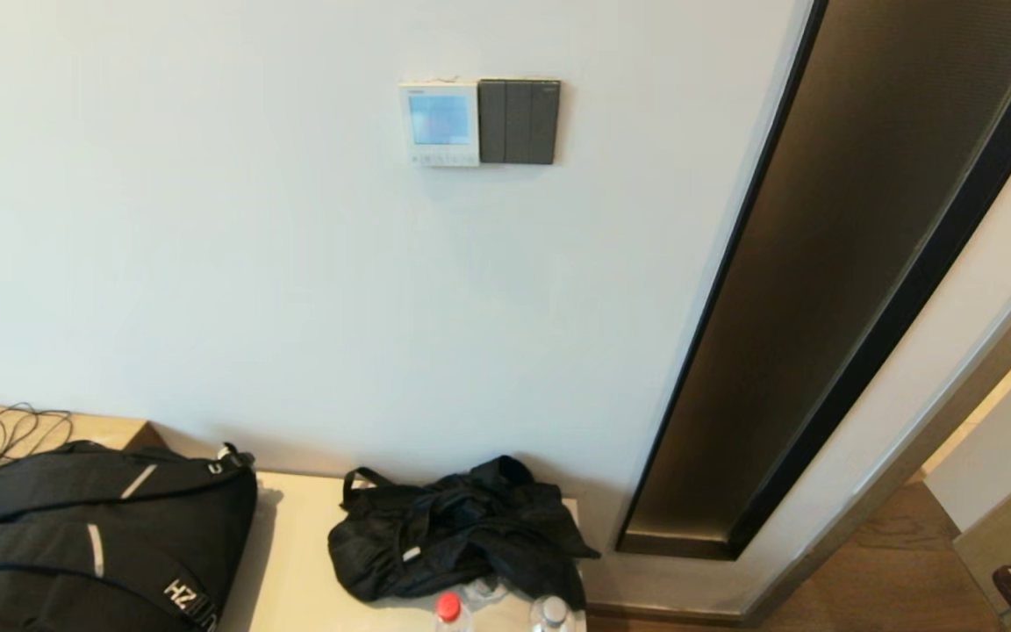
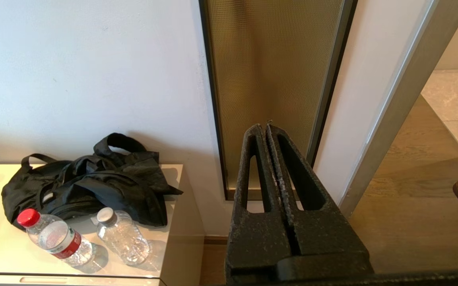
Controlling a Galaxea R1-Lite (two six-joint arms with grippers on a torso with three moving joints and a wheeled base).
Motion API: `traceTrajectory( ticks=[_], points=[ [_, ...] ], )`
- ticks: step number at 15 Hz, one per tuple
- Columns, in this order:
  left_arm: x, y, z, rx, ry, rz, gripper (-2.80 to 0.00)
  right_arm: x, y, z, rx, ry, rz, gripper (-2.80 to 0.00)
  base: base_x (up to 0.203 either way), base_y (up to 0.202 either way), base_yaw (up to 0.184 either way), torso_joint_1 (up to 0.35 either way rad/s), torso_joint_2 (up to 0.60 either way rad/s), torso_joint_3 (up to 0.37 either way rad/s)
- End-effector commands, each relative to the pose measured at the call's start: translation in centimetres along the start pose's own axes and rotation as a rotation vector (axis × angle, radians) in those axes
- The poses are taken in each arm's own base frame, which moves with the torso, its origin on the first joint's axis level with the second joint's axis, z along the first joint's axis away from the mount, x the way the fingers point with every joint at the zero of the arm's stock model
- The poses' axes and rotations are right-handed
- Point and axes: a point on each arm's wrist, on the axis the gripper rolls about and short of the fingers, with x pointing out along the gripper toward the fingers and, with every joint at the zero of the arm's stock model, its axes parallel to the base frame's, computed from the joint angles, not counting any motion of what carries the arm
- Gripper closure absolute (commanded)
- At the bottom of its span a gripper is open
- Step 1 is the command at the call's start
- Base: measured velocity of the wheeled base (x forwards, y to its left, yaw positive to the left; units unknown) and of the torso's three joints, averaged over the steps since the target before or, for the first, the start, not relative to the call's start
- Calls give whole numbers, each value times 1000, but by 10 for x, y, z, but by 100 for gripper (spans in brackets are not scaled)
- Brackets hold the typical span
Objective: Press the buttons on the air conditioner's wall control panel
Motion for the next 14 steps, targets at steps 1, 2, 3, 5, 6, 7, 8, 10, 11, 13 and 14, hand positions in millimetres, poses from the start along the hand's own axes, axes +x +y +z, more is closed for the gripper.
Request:
traceTrajectory(
  ticks=[1,2,3,5,6,7,8,10,11,13,14],
  points=[
    [-5,1,-23,2,19,11,0,0,0,0,0,2,0,0,0,0,0,0,0,0],
    [-5,1,-32,5,31,10,0,0,0,0,0,2,0,0,0,0,0,0,0,0],
    [-5,1,-35,5,34,11,0,0,0,0,0,2,0,0,0,0,0,0,0,0],
    [-2,1,-48,13,67,11,0,0,0,0,0,2,0,0,0,0,0,0,0,0],
    [-2,1,-52,19,85,14,0,0,0,0,-1,2,0,0,0,0,0,0,0,0],
    [-1,1,-59,26,113,35,0,0,0,0,-2,2,0,0,0,0,0,0,0,0],
    [-2,1,-62,29,127,64,0,0,0,0,-2,2,0,0,0,0,0,0,0,0],
    [-4,1,-67,26,126,103,0,0,0,0,-1,2,0,0,0,0,0,0,0,0],
    [-6,1,-70,26,119,107,0,0,0,0,-2,2,0,0,0,0,0,0,0,0],
    [-12,1,-78,28,120,93,0,0,0,0,0,1,0,0,0,0,0,0,0,0],
    [-16,1,-80,23,101,54,0,0,0,0,-2,2,0,0,0,0,0,0,0,0]
  ],
)
